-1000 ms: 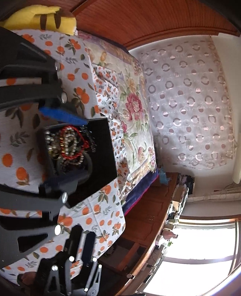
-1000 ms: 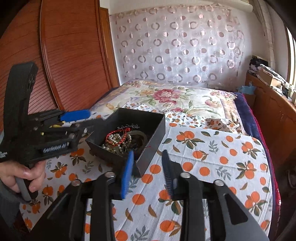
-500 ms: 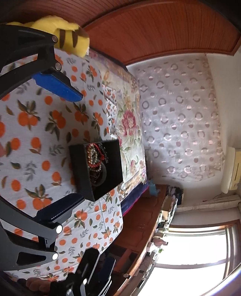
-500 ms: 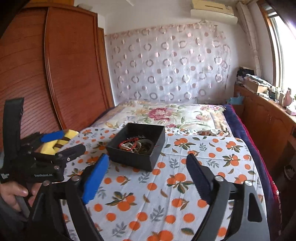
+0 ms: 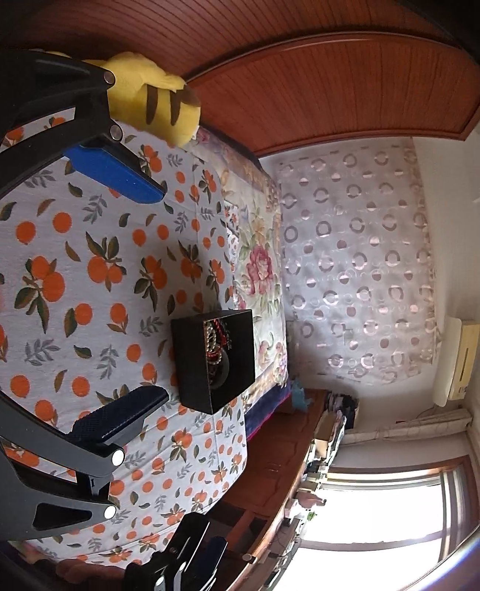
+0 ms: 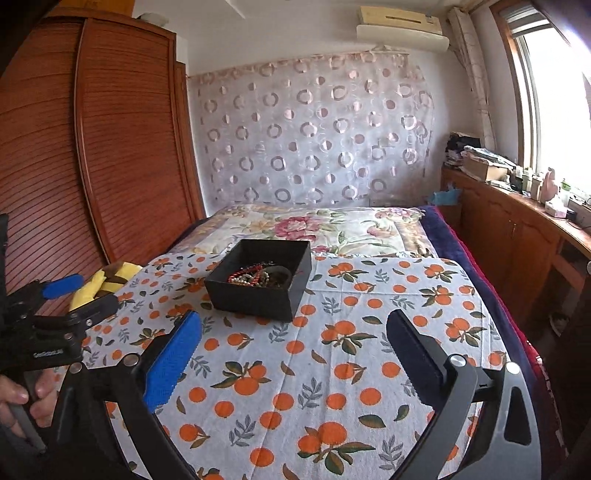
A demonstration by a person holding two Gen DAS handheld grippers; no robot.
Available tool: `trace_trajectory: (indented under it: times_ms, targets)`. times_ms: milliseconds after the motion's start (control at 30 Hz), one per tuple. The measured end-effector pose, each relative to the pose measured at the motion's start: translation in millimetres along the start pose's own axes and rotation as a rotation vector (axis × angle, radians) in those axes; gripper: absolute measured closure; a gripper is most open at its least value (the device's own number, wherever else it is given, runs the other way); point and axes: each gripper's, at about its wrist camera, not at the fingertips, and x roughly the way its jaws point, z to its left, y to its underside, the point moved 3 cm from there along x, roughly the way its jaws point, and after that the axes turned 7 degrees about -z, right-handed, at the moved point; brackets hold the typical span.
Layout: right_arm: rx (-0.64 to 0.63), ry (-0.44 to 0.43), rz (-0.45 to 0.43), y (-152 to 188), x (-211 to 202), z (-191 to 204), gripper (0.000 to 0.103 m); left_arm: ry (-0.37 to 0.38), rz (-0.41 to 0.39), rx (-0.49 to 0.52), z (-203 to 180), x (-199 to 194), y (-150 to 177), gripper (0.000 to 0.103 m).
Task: Organize jewelry
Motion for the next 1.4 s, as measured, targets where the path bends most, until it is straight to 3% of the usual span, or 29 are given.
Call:
trace_trajectory:
  times_ms: [1400]
  targets:
    - [0.009, 0.022, -0.019, -1, -4, 0, 0.002, 0.000, -0.026, 0.000, -14, -7, -2, 0.008]
